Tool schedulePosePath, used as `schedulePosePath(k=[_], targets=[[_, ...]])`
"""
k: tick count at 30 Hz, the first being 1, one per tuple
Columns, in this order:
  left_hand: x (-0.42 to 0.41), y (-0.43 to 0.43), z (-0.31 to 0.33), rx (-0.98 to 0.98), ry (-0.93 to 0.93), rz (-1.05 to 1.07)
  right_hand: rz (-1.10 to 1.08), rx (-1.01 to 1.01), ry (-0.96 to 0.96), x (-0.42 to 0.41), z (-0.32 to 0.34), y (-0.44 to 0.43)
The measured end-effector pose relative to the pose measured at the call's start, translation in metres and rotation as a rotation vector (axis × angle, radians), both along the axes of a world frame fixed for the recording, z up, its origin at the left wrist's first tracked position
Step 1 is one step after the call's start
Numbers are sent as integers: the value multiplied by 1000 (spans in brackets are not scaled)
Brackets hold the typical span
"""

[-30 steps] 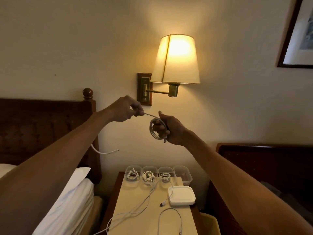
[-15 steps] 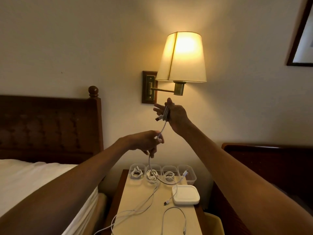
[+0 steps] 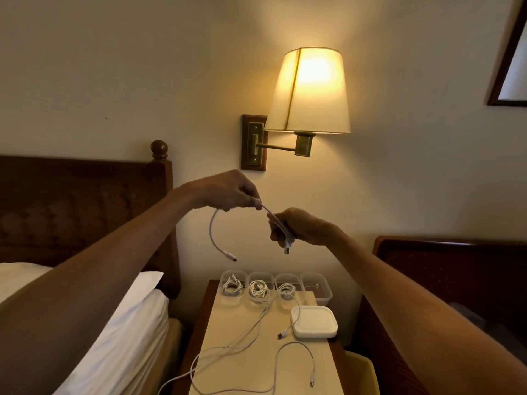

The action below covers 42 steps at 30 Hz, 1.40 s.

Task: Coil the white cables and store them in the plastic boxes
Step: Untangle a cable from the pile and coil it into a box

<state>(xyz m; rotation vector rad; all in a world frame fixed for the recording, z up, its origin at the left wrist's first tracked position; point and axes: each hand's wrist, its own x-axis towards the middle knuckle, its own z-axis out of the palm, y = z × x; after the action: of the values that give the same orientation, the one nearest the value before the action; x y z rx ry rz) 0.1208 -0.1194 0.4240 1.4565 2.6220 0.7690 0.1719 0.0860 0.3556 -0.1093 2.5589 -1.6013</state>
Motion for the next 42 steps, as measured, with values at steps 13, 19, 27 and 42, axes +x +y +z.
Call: schedulePosePath(k=[13,19,27,42], targets=[[-32,-34,-18,214,65,144,57,-759,-31,14,17,11],[-50,-43,-35,58,39,286,-92,-786,43,18,20,18],[-29,-2,-46,667,-576,274,-65,-942,31,15,16,10],[-2,42,-49,711,-888,181,-67,-969,69,10,12,9]])
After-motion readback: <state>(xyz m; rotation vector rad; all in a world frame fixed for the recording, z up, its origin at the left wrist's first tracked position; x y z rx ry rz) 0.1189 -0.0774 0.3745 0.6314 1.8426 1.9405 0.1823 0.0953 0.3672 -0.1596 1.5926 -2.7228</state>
